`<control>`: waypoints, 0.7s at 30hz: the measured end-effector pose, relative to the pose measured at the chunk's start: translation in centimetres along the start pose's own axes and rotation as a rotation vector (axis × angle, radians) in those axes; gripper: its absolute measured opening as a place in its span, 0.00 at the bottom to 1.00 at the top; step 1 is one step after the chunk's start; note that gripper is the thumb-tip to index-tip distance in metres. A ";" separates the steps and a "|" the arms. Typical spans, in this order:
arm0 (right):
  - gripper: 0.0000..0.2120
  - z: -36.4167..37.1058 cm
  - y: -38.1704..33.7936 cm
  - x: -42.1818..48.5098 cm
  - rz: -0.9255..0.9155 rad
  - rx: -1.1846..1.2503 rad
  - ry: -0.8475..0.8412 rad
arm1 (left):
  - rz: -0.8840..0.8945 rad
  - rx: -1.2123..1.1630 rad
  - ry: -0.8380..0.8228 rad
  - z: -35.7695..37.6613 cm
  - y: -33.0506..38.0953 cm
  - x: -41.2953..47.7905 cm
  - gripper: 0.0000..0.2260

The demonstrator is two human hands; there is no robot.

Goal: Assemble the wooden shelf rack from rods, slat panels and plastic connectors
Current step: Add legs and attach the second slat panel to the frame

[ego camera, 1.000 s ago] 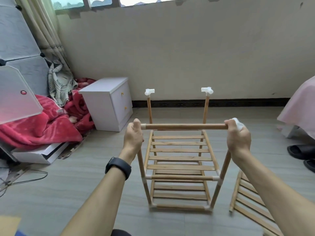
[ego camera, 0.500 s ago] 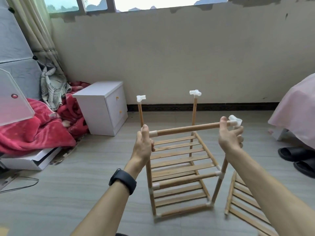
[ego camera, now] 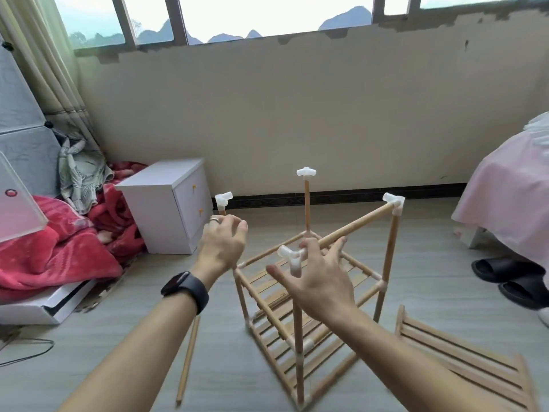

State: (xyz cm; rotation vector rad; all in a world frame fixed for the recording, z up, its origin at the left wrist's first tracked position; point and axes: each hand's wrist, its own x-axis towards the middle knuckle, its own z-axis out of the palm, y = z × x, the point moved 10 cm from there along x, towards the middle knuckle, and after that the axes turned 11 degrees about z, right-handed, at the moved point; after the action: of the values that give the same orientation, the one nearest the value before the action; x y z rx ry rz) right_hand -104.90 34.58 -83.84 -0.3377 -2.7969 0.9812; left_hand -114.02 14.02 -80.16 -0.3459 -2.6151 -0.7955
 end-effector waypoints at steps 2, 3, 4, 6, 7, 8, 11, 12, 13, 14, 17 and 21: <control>0.19 -0.9 0.2 0.6 -0.041 -0.028 0.079 | -0.010 0.194 -0.019 -0.7 -1.0 1.7 0.16; 0.15 -1.4 0.7 1.2 -0.062 -0.023 0.092 | -0.009 0.249 -0.005 -1.1 -1.5 2.4 0.19; 0.13 -1.9 1.5 1.8 -0.081 -0.009 0.093 | -0.013 0.272 0.027 -1.6 -2.1 2.8 0.23; 0.12 -3.3 4.1 3.3 -0.118 0.044 0.096 | -0.036 0.253 0.081 -2.3 -3.5 3.3 0.27; 0.15 -4.2 5.5 4.0 -0.142 0.080 0.104 | -0.062 0.232 0.083 -2.3 -4.5 3.3 0.28; 0.19 -5.1 7.0 4.8 -0.157 0.122 0.123 | -0.089 0.204 0.066 -2.1 -5.4 3.1 0.28; 0.27 -7.4 11.8 7.4 -0.056 0.230 0.222 | -0.077 0.015 -0.019 -0.1 -6.4 1.9 0.19; 0.26 -7.8 13.1 8.3 -0.001 0.244 0.262 | -0.043 -0.060 -0.034 0.6 -5.9 1.3 0.17; 0.23 -8.0 14.3 9.1 0.048 0.244 0.291 | -0.011 -0.130 -0.034 1.0 -5.3 0.7 0.17; 0.20 -7.9 15.1 9.8 0.087 0.236 0.307 | 0.014 -0.193 -0.031 1.4 -4.6 0.2 0.18; 0.13 -7.7 16.5 11.4 0.152 0.212 0.352 | 0.055 -0.343 -0.061 2.9 -2.2 -0.8 0.23; 0.11 -7.7 17.5 13.7 0.289 0.195 0.345 | 0.068 -0.373 0.037 3.2 0.3 -2.2 0.15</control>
State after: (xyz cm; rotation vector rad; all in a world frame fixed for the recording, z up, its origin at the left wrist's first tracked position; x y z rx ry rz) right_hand -113.53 56.09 -87.92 -0.8151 -2.3626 1.1181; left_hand -112.84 15.82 -83.43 -0.5125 -2.3978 -1.2542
